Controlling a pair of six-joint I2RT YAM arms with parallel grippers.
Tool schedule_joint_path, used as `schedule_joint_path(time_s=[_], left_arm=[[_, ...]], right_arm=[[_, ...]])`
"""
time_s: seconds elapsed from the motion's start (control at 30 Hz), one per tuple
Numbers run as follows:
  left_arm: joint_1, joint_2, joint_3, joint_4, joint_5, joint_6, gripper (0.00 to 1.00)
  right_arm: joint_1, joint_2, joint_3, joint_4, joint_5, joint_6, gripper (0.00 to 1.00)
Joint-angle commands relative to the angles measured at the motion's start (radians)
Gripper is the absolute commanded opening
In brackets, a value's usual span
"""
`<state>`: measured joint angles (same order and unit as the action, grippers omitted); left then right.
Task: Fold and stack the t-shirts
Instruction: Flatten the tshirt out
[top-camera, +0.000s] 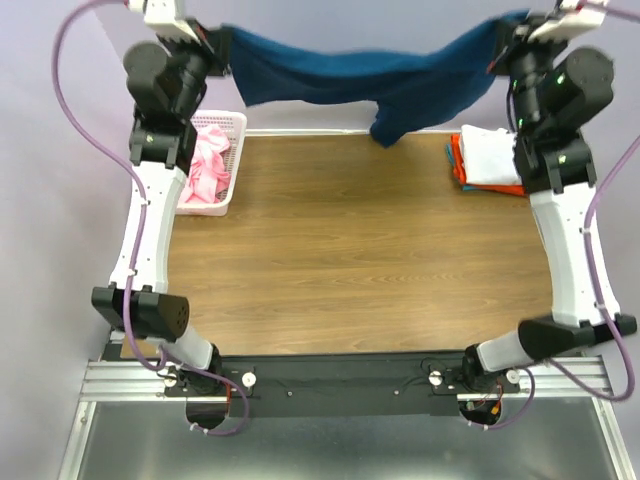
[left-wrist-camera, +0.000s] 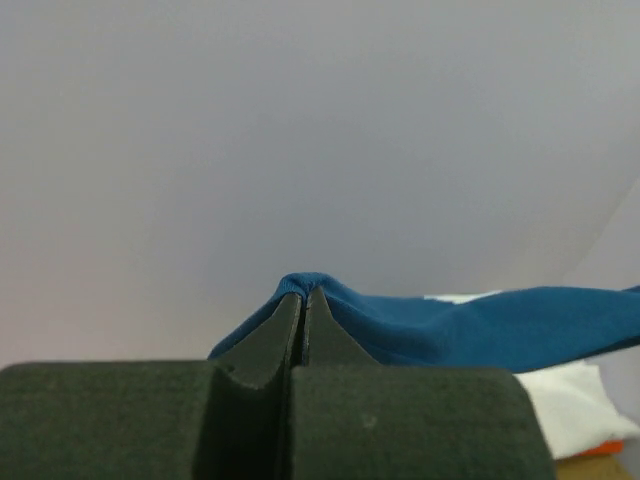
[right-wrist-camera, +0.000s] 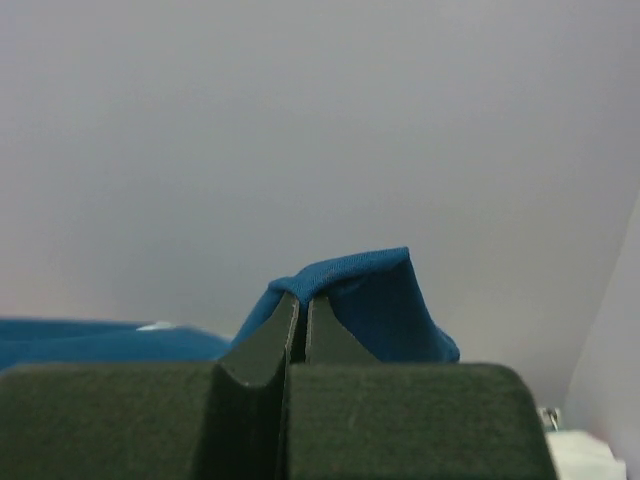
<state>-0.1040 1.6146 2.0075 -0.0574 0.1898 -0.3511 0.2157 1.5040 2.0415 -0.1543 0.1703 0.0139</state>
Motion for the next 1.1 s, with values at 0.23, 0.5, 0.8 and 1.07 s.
schedule_joint_path(time_s=[0.23, 0.5, 0.8, 1.07], left_arm=[[0.006, -0.209, -0.907, 0.537, 0.091, 0.023, 0.0], [0.004, -0.193, -1.191, 0.622, 0.183, -0.074, 0.0], [-0.008, -0.384, -1.559, 0.671, 0.019, -0.221, 0.0], [-0.01, -0.697, -1.792, 0.497, -0.091, -0.376, 0.0]], right_arm=[[-0.001, -0.361, -0.751, 0.022, -0.141, 0.106, 0.01], [-0.001, -0.563, -1.191, -0.005, -0.212, 0.343, 0.01], [-0.001, -0.703, -1.368, -0.303, -0.071, 0.567, 0.01], [-0.001, -0.905, -1.38, -0.568, 0.0, 0.692, 0.01]])
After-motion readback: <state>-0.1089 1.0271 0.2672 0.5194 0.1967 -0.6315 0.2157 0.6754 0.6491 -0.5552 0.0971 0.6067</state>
